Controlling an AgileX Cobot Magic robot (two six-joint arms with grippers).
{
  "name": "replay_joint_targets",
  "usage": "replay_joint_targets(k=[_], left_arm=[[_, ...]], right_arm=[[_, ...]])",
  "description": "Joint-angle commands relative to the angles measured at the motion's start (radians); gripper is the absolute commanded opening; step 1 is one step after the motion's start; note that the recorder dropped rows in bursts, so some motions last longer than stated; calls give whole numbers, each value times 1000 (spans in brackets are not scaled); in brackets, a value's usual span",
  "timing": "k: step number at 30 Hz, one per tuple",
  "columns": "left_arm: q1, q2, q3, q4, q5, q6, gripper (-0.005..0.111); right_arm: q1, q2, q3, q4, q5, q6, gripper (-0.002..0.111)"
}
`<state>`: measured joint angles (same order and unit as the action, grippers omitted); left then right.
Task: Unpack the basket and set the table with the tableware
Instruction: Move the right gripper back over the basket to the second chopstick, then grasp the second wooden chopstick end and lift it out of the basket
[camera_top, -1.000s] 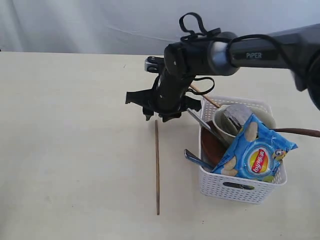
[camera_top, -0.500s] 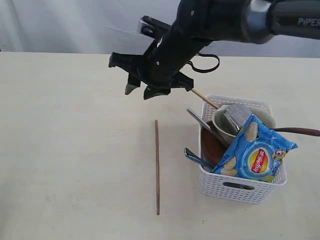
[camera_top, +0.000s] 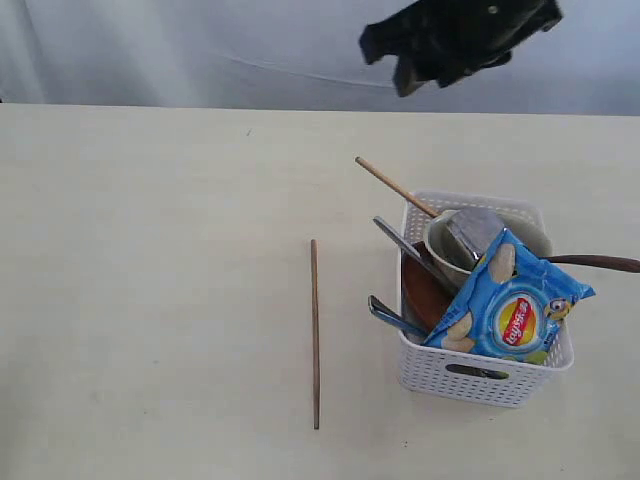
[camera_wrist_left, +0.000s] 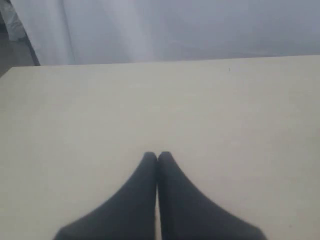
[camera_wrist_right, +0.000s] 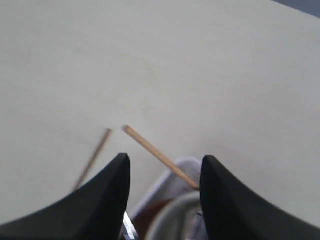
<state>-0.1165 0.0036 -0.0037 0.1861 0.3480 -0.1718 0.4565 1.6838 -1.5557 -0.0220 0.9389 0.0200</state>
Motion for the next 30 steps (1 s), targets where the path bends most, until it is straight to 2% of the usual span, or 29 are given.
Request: replay_joint_targets(k=[1, 4, 8, 15, 20, 23, 25, 30], left_arm=[[-6, -4, 4, -7, -5, -8, 0], [-6, -4, 4, -7, -5, -8, 0], [-6, -4, 4, -7, -5, -8, 0], [-6, -4, 4, -7, -5, -8, 0], [-6, -4, 4, -7, -5, -8, 0], [-6, -4, 4, -7, -5, -8, 0], [-6, -4, 4, -7, -5, -8, 0], [-6, -4, 4, -7, -5, -8, 0]], right_arm=[[-39, -12, 9, -136, 90, -125, 43], [-47, -13, 60, -131, 38, -251, 43], [-47, -13, 149, -128, -124, -388, 43], [-45, -13, 257, 29, -378, -558, 43], [-45, 6, 268, 206, -372, -716, 43], [-45, 41, 268, 297, -353, -807, 49], [-45, 76, 268, 314, -356, -821, 52], [-45, 169, 268, 314, -447, -821, 52]])
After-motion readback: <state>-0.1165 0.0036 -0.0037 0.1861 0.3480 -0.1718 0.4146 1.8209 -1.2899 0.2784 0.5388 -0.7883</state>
